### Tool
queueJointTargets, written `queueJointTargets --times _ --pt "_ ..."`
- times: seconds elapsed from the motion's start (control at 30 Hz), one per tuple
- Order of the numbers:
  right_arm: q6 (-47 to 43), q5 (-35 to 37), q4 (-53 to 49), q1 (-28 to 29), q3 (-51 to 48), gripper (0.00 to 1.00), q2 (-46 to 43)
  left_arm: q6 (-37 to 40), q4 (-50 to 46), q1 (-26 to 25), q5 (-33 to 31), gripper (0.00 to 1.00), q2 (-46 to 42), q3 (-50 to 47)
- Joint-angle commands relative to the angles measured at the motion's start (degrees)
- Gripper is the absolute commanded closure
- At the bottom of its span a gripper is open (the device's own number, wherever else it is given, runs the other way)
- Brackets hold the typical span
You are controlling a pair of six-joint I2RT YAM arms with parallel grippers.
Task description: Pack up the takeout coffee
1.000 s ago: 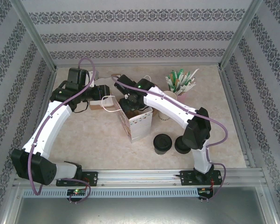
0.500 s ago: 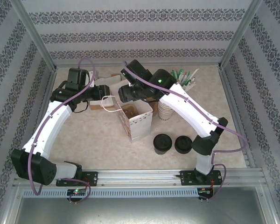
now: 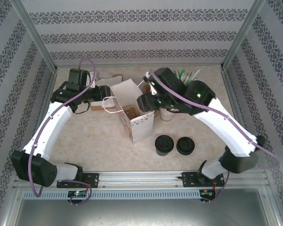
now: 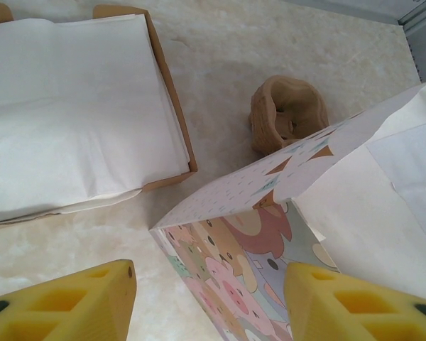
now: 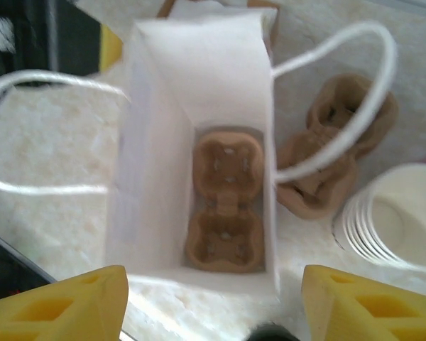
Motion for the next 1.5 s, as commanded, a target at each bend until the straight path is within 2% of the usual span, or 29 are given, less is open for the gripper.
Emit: queueJointTargets --times 0.0,0.17,0.3,0.57,0.63,0.77,0.9,1.03,1.17,1.27,1.37,1.47 --pt "-1.4 2.7 2.9 0.3 -8.4 0.31 -6.8 -3.2 0.5 0.0 1.3 0.44 -1.8 0.4" --pt "-0.6 3.1 7.7 -0.6 -22.6 0.28 -18.2 -5.8 -2.0 -0.5 1.9 0.46 -3.8 0.6" --pt "1.1 2.9 8.0 -2.3 -32.2 0.27 -24.0 -8.8 -1.2 -1.7 3.2 0.47 -7.7 -1.2" --pt "5.0 0.3 9.9 -4.0 -44.7 0.27 -28.5 -11.1 -1.0 -7.9 1.1 0.47 -11.5 -1.8" --pt "5.4 -0.2 10.5 -4.2 -46.5 0.27 -29.3 -11.1 -2.1 -8.5 -1.4 0.47 -12.0 -1.1" --pt "4.2 -3.1 10.6 -4.2 -49.5 0.27 -30.4 -13.0 -2.3 -9.9 -1.9 0.49 -13.4 -1.3" --pt "2.6 -6.5 11.4 -4.3 -53.0 0.2 -30.3 -13.0 -3.7 -14.0 -3.4 0.5 -14.5 -1.3" --pt "3.1 -7.0 11.8 -4.3 -54.4 0.14 -29.1 -7.6 -10.4 -15.3 -11.0 0.48 -15.5 1.1" --pt "3.3 -7.4 13.1 -4.1 -55.3 0.11 -29.0 1.5 -19.5 -15.3 -23.4 0.27 -14.6 7.5" --pt "3.4 -6.6 12.9 -4.1 -55.5 0.11 -28.9 6.2 -24.9 -15.1 -31.8 0.2 -10.3 13.1" --pt "3.5 -6.7 13.1 -4.1 -55.6 0.12 -29.2 9.6 -26.3 -14.1 -34.5 0.19 -5.0 17.7" --pt "3.3 -7.4 13.2 -4.1 -55.5 0.13 -29.3 12.1 -24.9 -12.0 -32.5 0.18 0.5 22.0"
